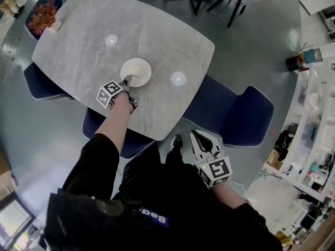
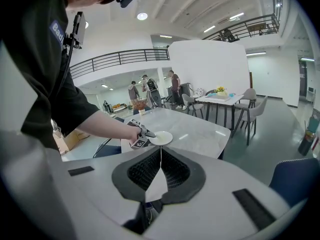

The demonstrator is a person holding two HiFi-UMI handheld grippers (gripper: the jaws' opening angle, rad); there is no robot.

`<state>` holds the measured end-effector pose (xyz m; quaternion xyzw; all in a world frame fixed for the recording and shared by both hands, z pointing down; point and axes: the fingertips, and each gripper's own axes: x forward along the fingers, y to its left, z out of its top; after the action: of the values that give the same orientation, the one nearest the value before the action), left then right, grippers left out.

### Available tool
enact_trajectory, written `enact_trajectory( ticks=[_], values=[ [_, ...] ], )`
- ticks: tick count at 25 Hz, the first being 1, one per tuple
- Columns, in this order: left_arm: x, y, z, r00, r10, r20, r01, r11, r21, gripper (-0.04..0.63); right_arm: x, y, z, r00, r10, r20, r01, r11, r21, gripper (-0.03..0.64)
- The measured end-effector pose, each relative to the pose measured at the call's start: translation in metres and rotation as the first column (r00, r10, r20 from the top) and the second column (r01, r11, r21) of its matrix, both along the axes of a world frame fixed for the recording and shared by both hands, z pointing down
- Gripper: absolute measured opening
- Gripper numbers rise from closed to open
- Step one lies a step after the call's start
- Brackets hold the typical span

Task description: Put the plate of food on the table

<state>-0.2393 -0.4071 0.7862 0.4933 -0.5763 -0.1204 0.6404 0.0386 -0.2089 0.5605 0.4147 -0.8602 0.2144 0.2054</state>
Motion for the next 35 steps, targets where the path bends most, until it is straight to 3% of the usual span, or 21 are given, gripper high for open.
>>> enact_trajectory(
  ticks=[4, 10, 17, 24, 28, 35],
  values=[
    [-0.005, 0.001, -0.001, 0.997, 0.028, 0.073, -0.026, 0.999, -0.027, 0.15, -0.004, -0.002, -0.007, 1.0, 0.006, 0.001, -0.006, 1.0, -0.013, 0.012],
    [-0.012, -0.002, -0.006, 0.988, 0.009, 0.151, -0.012, 1.0, 0.018, 0.15, -0.003, -0.003, -0.006, 1.0, -0.002, -0.006, 0.002, 1.0, -0.009, 0.011],
    [-0.007, 0.008, 0.002, 0.978, 0.069, 0.197, -0.063, 0.997, -0.034, 0.15, -0.004, -0.001, -0.006, 1.0, -0.009, 0.002, 0.009, 1.0, -0.003, 0.012],
    [-0.001, 0.018, 0.002, 0.98, 0.117, 0.16, -0.107, 0.992, -0.067, 0.15, -0.004, 0.0, -0.009, 1.0, -0.02, 0.021, 0.02, 1.0, 0.008, 0.012],
    [0.001, 0.027, -0.003, 0.989, 0.101, 0.105, -0.095, 0.994, -0.054, 0.15, -0.002, -0.002, -0.018, 0.999, -0.028, 0.022, 0.028, 0.999, 0.024, 0.012],
    [0.007, 0.055, -0.042, 0.993, 0.095, 0.067, -0.099, 0.993, 0.058, 0.15, -0.008, 0.008, -0.022, 0.993, -0.087, 0.077, 0.085, 0.996, 0.036, 0.012]
  ],
)
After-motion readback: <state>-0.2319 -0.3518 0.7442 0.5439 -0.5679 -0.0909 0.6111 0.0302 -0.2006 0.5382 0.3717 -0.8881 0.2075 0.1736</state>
